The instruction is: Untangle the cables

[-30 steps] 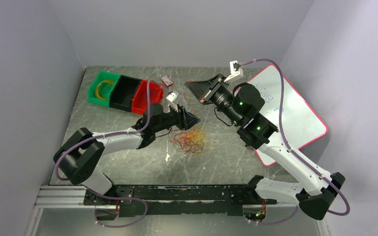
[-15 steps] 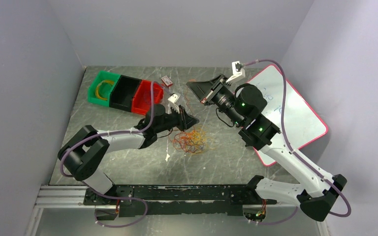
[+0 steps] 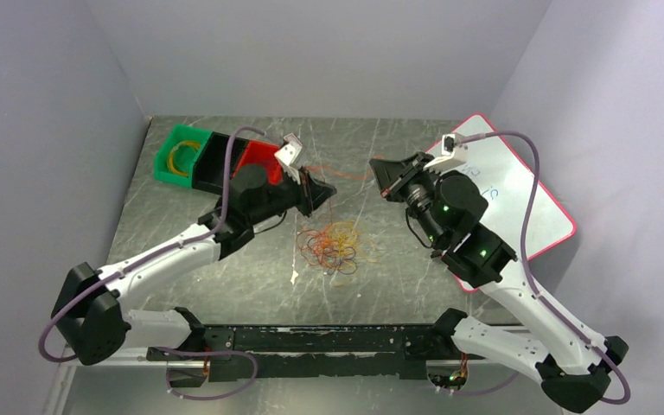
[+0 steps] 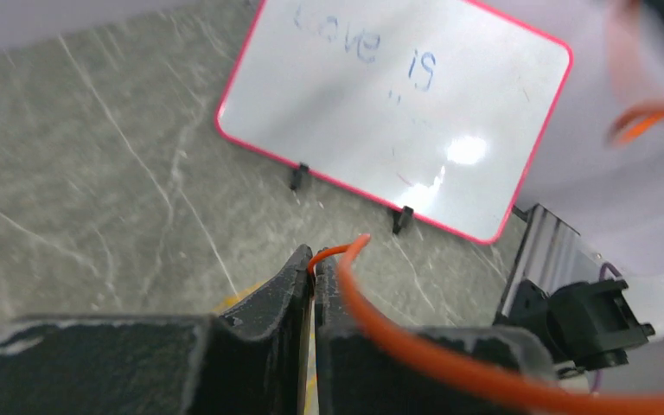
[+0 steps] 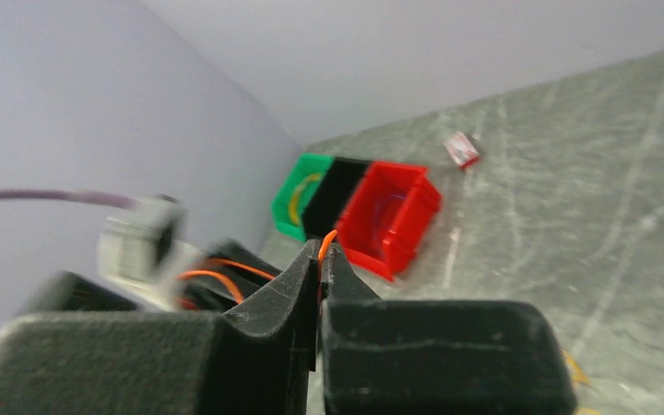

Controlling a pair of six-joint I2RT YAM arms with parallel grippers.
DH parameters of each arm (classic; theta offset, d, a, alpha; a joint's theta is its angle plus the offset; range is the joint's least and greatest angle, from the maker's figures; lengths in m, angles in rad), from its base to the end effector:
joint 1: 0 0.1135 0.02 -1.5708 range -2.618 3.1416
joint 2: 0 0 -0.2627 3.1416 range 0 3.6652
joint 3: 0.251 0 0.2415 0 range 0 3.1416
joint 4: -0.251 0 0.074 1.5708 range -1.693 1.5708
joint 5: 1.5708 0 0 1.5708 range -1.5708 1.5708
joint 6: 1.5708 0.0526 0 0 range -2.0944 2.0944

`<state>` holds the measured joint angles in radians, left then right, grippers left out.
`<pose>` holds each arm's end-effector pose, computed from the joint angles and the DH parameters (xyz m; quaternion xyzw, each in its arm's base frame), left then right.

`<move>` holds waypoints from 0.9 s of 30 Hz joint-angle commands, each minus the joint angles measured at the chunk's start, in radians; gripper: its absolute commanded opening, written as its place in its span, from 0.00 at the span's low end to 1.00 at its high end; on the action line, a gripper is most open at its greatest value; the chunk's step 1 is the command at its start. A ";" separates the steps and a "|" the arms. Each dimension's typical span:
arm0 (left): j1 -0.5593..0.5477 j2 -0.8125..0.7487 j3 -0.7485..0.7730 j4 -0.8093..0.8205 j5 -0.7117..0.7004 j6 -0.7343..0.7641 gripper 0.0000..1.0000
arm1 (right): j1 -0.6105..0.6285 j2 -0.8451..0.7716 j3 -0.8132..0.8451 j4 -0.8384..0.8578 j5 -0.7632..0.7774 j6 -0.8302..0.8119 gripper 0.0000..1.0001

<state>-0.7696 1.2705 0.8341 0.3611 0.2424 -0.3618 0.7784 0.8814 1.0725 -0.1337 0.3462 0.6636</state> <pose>0.2098 -0.2209 0.3105 0.2279 0.6961 -0.4366 0.5223 0.1510 0.1238 0.4266 0.0862 0.6823 0.3840 0.6161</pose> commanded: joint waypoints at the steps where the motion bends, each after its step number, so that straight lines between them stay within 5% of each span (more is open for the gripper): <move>1: -0.005 -0.033 0.172 -0.252 -0.057 0.122 0.07 | -0.001 -0.039 -0.088 -0.095 0.111 -0.040 0.05; 16: -0.004 0.032 0.588 -0.601 -0.091 0.198 0.07 | -0.001 -0.085 -0.339 -0.031 -0.054 -0.071 0.46; 24: -0.003 0.060 0.688 -0.667 -0.120 0.214 0.07 | -0.001 -0.151 -0.385 -0.090 -0.028 -0.130 0.60; 27: 0.000 0.069 0.711 -0.672 -0.114 0.216 0.07 | -0.001 -0.205 -0.429 -0.016 -0.130 -0.223 0.63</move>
<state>-0.7696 1.3300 1.4952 -0.2771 0.1493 -0.1650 0.7784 0.7406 0.6861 -0.2131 0.2989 0.5514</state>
